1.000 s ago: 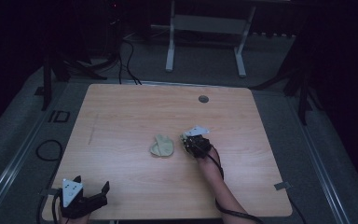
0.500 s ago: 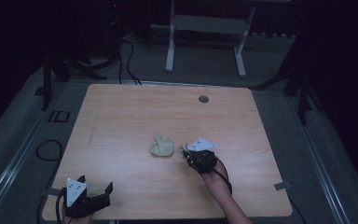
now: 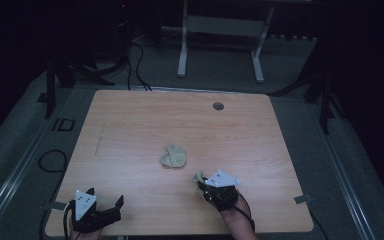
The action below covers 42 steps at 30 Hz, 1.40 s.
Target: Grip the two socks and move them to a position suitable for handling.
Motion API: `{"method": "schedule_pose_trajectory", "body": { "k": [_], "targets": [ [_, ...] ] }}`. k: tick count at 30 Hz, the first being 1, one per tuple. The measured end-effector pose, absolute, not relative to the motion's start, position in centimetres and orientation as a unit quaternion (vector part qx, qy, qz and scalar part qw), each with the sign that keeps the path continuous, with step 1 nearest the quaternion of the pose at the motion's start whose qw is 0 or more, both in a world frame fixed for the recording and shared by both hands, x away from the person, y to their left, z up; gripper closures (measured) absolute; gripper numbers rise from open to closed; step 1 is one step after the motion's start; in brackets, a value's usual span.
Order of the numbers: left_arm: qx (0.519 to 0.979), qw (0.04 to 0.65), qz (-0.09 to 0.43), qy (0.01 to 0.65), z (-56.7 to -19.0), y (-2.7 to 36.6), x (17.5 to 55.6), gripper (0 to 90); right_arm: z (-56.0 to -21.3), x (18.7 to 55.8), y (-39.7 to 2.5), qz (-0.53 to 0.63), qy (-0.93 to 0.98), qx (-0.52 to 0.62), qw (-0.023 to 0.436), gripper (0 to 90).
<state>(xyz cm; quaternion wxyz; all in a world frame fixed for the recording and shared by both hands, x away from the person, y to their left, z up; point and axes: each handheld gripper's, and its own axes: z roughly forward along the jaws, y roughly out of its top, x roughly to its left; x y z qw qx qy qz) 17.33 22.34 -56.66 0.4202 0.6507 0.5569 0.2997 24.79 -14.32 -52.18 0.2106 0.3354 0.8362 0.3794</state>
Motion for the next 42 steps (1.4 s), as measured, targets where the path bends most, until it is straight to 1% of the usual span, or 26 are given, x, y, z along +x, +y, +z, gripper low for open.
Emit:
{"method": "schedule_pose_trajectory", "body": {
  "k": [6,10,12,14,16,18,19,20,21,23,26,27,30,31,32,34,35,37,38,40,42],
  "targets": [
    [0.647,0.425,0.303,0.556,-56.4,22.3,16.9,0.0,-54.4,23.8,-13.6,0.361,0.849,0.329,0.199,78.4],
    [0.653,0.424,0.298,0.553,-56.5,22.1,17.0,0.0,-55.4,23.9,-12.7,0.352,0.856,0.323,0.197,78.2],
    [0.656,0.425,0.296,0.549,-56.5,22.0,17.0,0.0,-56.1,24.0,-12.3,0.347,0.859,0.327,0.188,77.6],
    [0.659,0.427,0.296,0.545,-56.5,21.9,17.0,0.0,-56.6,23.9,-12.1,0.352,0.855,0.325,0.199,76.4],
    [0.66,0.425,0.297,0.544,-56.5,21.8,17.1,0.0,-56.5,23.9,-11.9,0.348,0.858,0.323,0.198,73.5],
    [0.66,0.426,0.297,0.543,-56.4,21.6,17.1,0.0,-56.6,23.9,-12.0,0.355,0.855,0.326,0.191,67.9],
    [0.66,0.426,0.297,0.543,-56.4,21.6,17.1,0.0,-56.6,23.9,-12.0,0.355,0.855,0.326,0.191,67.9],
    [0.663,0.431,0.292,0.539,-56.4,21.5,17.2,0.0,-56.7,23.7,-12.0,0.36,0.853,0.326,0.19,65.2],
    [0.666,0.434,0.287,0.535,-56.5,21.4,17.2,0.0,-56.9,23.3,-11.7,0.358,0.856,0.312,0.204,58.7],
    [0.673,0.433,0.284,0.528,-56.6,21.0,17.3,0.0,-57.1,23.0,-11.5,0.356,0.857,0.3,0.22,56.4],
    [0.679,0.431,0.281,0.524,-56.6,20.6,17.4,0.0,-57.2,23.1,-11.5,0.361,0.853,0.308,0.216,53.2],
    [0.679,0.432,0.281,0.523,-56.6,20.6,17.4,0.0,-57.2,23.2,-11.6,0.365,0.855,0.305,0.207,47.8],
    [0.681,0.435,0.274,0.521,-56.5,20.2,17.4,0.0,-56.7,23.2,-11.6,0.358,0.863,0.296,0.199,45.1],
    [0.684,0.438,0.266,0.52,-56.4,20.0,17.4,0.0,-56.4,23.1,-11.7,0.363,0.862,0.293,0.197,44.9],
    [0.687,0.439,0.26,0.517,-56.4,19.8,17.4,0.0,-55.5,23.1,-12.1,0.374,0.862,0.286,0.187,42.3],
    [0.696,0.442,0.249,0.508,-56.2,19.1,17.3,0.0,-54.9,23.2,-12.4,0.379,0.862,0.283,0.181,41.4],
    [0.701,0.447,0.238,0.502,-56.1,18.6,17.3,0.0,-53.8,23.4,-13.0,0.393,0.856,0.289,0.174,41.1],
    [0.71,0.451,0.221,0.493,-55.8,17.6,17.3,0.0,-53.4,23.6,-13.4,0.397,0.853,0.29,0.173,41.9],
    [0.715,0.459,0.211,0.484,-55.6,17.1,17.4,0.0,-52.8,24.0,-13.9,0.401,0.85,0.293,0.174,45.0],
    [0.723,0.469,0.202,0.464,-55.4,15.8,17.6,0.0,-52.1,24.6,-14.7,0.403,0.847,0.297,0.18,54.5],
    [0.734,0.466,0.207,0.448,-55.4,14.9,17.6,12.7,-51.7,25.0,-15.2,0.403,0.845,0.304,0.178,62.6]
  ]
}}
